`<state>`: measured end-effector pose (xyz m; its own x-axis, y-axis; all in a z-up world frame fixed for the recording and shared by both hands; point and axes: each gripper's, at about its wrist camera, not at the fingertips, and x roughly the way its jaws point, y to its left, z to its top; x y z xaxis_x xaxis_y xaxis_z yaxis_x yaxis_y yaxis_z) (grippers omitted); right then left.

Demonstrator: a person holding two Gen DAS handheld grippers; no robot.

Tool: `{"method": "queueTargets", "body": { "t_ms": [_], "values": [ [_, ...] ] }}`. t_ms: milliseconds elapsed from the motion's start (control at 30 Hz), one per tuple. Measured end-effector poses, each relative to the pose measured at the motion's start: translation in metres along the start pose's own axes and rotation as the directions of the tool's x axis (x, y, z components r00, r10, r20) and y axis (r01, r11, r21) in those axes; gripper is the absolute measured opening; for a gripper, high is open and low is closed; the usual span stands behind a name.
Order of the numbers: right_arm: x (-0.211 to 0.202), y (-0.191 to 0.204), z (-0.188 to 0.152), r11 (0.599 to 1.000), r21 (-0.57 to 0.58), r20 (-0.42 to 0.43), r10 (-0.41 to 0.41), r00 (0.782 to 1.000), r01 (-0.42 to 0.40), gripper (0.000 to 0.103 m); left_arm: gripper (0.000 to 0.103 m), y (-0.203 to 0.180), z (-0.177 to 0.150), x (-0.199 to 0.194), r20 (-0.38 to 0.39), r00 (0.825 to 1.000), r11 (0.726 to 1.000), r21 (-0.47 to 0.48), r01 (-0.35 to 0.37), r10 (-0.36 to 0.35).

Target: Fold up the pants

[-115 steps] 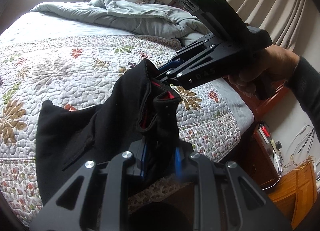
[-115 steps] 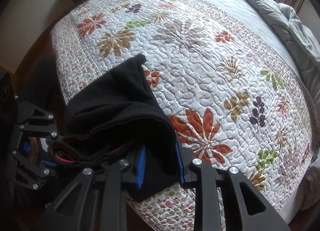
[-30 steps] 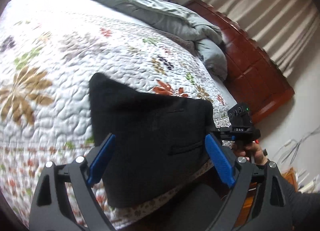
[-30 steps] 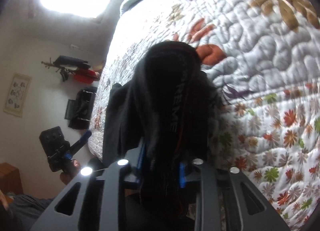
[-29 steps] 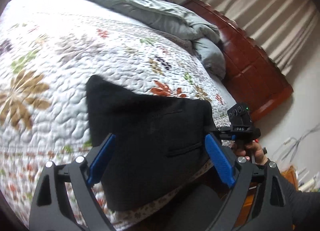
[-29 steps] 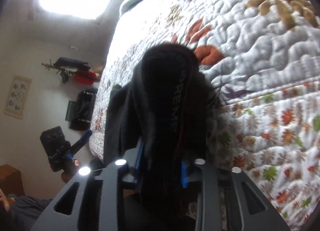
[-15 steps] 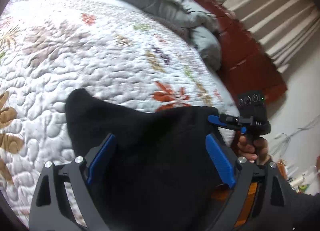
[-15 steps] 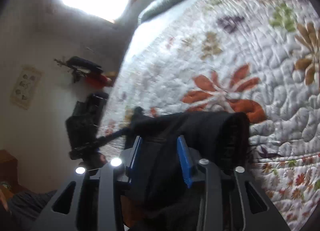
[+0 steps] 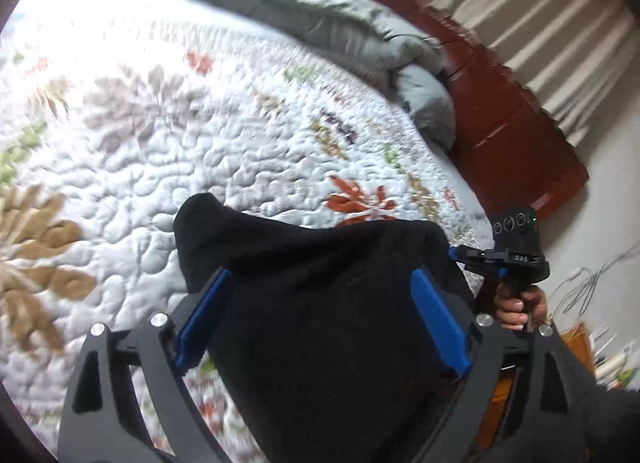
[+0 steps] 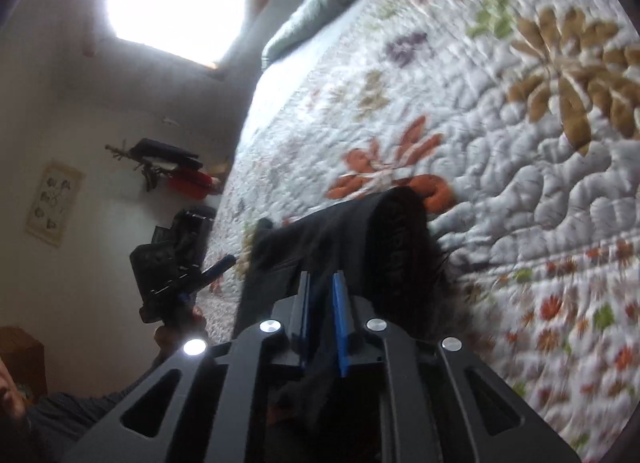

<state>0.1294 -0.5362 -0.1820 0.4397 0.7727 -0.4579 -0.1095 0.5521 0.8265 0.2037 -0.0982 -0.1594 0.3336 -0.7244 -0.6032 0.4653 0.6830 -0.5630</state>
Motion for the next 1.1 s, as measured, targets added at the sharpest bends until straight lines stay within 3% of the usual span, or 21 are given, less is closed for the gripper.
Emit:
{"method": "queueTargets", "body": {
  "t_ms": [100,233,333,467,567,633,700,767,867,933,1000,1100],
  "values": [
    [0.011,0.024,-0.025,0.999,-0.047,-0.051,0.007,0.999,-0.009,0.017,0.090,-0.015,-0.022,-0.025,0.018,0.998,0.998,0.007,0.066,-0.066],
    [0.033,0.001,-0.052,0.999,0.005,-0.115,-0.044,0.992,0.045,0.014,0.090,-0.020,-0.055,-0.014,-0.058,0.987,0.988,-0.020,0.150,-0.151],
    [0.027,-0.020,-0.057,0.997,0.052,-0.095,-0.056,0.994,0.062,0.000,0.090,-0.007,-0.072,0.005,-0.104,0.981,0.984,-0.086,0.154,-0.163],
    [0.017,-0.032,-0.060,0.994,0.090,-0.074,-0.048,0.996,0.055,0.000,0.089,0.006,-0.080,0.013,-0.098,0.976,0.975,-0.134,0.179,-0.193],
    [0.000,-0.030,-0.058,0.992,0.080,-0.046,-0.099,0.994,0.102,0.001,0.089,0.004,-0.076,0.008,-0.097,0.976,0.974,-0.141,0.179,-0.194],
    [-0.017,-0.032,-0.053,0.988,0.106,-0.021,-0.115,0.993,0.116,0.010,0.092,0.002,-0.071,-0.005,-0.082,0.979,0.977,-0.122,0.176,-0.186],
    [-0.027,-0.034,-0.044,0.979,0.132,-0.023,-0.156,0.988,0.157,0.066,0.094,0.009,-0.065,-0.018,-0.083,0.979,0.977,-0.125,0.175,-0.186],
    [-0.026,-0.035,-0.038,0.979,0.148,-0.042,-0.135,0.990,0.140,0.082,0.096,0.020,-0.061,-0.024,-0.089,0.980,0.975,-0.148,0.164,-0.178],
    [-0.015,-0.032,-0.018,0.979,0.174,-0.058,-0.098,0.993,0.107,0.089,0.097,0.046,-0.054,-0.026,-0.119,0.977,0.962,-0.228,0.149,-0.179],
    [0.003,-0.031,-0.006,0.979,0.184,-0.097,-0.072,0.993,0.089,0.091,0.097,0.063,-0.052,-0.020,-0.145,0.965,0.940,-0.295,0.169,-0.219],
    [0.023,-0.035,0.000,0.974,0.195,-0.161,-0.084,0.983,0.115,0.091,0.097,0.079,-0.051,-0.009,-0.173,0.947,0.909,-0.371,0.192,-0.270],
    [0.049,-0.039,0.009,0.970,0.199,-0.233,-0.093,0.968,0.141,0.092,0.098,0.088,-0.051,0.005,-0.198,0.935,0.889,-0.415,0.194,-0.296]
  ]
}}
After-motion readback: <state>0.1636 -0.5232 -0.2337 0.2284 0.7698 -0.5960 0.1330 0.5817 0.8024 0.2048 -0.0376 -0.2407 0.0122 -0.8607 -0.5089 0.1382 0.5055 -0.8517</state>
